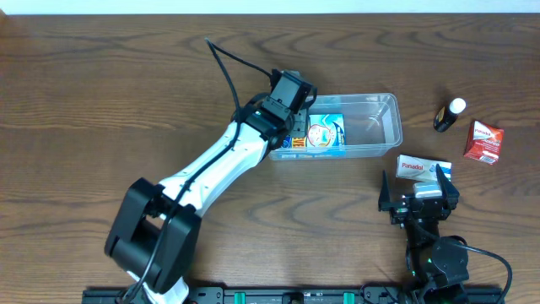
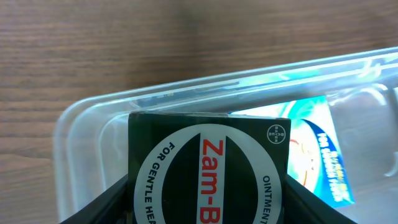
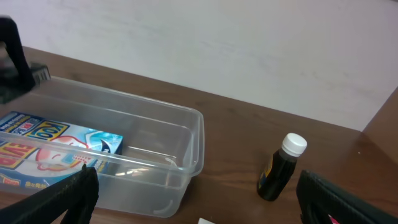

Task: Pack container
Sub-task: 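Carry the green tin into the container beside the blue box and release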

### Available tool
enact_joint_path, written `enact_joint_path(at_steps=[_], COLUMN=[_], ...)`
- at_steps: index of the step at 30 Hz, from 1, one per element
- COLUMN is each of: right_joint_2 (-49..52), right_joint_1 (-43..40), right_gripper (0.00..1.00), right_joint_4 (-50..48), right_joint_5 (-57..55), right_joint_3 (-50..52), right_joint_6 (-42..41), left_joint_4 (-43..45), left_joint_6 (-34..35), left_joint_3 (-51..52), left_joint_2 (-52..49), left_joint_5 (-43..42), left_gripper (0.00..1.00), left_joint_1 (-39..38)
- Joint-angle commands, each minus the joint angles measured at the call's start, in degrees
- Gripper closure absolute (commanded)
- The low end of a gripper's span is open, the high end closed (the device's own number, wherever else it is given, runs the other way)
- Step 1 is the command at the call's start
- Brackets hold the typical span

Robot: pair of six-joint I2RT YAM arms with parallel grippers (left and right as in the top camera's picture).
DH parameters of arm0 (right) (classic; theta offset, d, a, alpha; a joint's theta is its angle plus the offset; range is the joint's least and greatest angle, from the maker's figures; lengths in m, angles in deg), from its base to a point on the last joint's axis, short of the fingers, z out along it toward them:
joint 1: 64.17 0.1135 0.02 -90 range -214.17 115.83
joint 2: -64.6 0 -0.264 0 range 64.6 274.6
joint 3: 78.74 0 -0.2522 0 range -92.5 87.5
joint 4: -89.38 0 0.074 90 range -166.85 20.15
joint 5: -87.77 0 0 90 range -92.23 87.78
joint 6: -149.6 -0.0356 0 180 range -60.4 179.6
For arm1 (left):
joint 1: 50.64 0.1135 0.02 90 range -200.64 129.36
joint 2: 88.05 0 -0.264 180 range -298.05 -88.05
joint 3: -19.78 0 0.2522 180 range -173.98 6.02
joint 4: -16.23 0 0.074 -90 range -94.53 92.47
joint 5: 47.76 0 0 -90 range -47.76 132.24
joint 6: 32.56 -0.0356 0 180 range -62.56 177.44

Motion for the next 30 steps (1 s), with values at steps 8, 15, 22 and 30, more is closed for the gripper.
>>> enact_joint_path(at_steps=[8,15,22,30], right_joint_2=[-0.07,-0.07,-0.07,-0.07], right_joint_1=[-0.2,-0.2,-0.2,-0.2], right_gripper=[0.01,0.01,0.01,0.01], right_joint_4=[0.13,0.13,0.13,0.13], right_joint_5=[-0.55,-0.55,-0.55,-0.55], right_joint_3=[0.2,0.2,0.2,0.2], right_joint_6=[0.37,0.37,0.37,0.37], left_joint_4=[2.62,4.24,5.79,5.92], left_joint_6=[0.66,0.66,0.66,0.42], left_joint_3=[-0.17,-0.17,-0.2,-0.42], left_joint_2=[-6.47,-8.41,-7.96,-3.17], left_joint_5=[1.92,3.41,3.34,3.39], left_gripper=[0.57,0.55,0.34,0.34], left_joint_1=[0.2,0.2,0.2,0.2])
